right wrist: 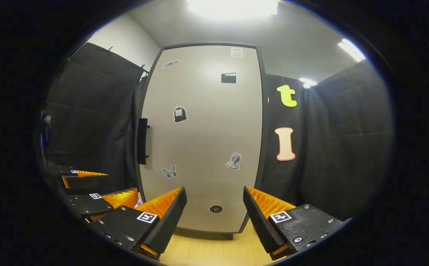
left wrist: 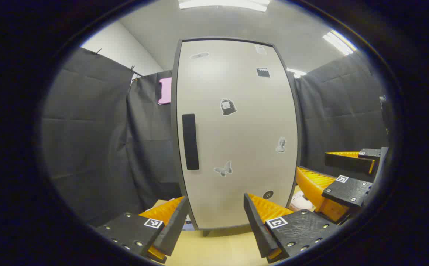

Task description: Open the cabinet door with the right hand, grasp the bottle in the cabinet with the left hand and place it on the coaster, then close the cabinet door with the right hand.

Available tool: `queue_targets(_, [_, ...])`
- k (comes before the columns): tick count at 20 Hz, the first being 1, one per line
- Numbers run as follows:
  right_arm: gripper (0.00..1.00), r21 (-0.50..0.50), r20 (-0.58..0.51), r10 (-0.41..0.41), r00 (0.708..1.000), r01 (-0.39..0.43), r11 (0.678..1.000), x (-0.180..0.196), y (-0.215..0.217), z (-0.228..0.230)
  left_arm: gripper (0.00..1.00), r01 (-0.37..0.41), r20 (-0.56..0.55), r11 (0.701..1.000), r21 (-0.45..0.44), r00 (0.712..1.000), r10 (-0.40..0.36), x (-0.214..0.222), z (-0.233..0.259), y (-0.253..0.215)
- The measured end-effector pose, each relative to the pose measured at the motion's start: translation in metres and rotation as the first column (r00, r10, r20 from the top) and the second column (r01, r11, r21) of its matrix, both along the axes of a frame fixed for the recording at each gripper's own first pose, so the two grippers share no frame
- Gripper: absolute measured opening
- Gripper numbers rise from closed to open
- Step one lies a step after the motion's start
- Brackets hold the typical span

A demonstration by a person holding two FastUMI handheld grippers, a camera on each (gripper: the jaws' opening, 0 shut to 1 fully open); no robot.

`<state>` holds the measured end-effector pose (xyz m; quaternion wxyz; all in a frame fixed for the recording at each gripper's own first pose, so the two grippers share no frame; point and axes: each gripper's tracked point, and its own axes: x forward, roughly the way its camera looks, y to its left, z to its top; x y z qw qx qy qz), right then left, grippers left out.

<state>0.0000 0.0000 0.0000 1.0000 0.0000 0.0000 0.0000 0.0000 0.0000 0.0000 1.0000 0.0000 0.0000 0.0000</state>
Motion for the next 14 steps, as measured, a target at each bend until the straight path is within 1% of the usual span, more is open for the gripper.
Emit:
queue_targets(2, [0.95,0.021,-0.005,0.016,1.0,-0.016,1.0,0.003,-0.002,-0.001,0.85,-0.007,0.005,1.0,-0.007,1.0,0.007,-0.002,-0.002,0.003])
queue_targets(6, [0.95,0.013,-0.028,0.007,1.0,-0.007,1.0,0.007,-0.003,-0.01,0.86,-0.023,0.017,1.0,0.002,1.0,0.023,-0.01,-0.003,0.011])
queue_targets(10, [0.95,0.012,-0.054,0.015,0.998,-0.014,1.0,0.009,-0.001,-0.019,0.86,-0.028,0.007,0.999,-0.021,1.0,0.028,-0.013,-0.006,0.016])
queue_targets(14, [0.95,0.013,-0.041,0.015,0.999,-0.014,1.0,0.005,0.0,-0.017,0.86,-0.042,0.014,0.999,-0.018,0.999,0.043,-0.017,-0.006,0.023])
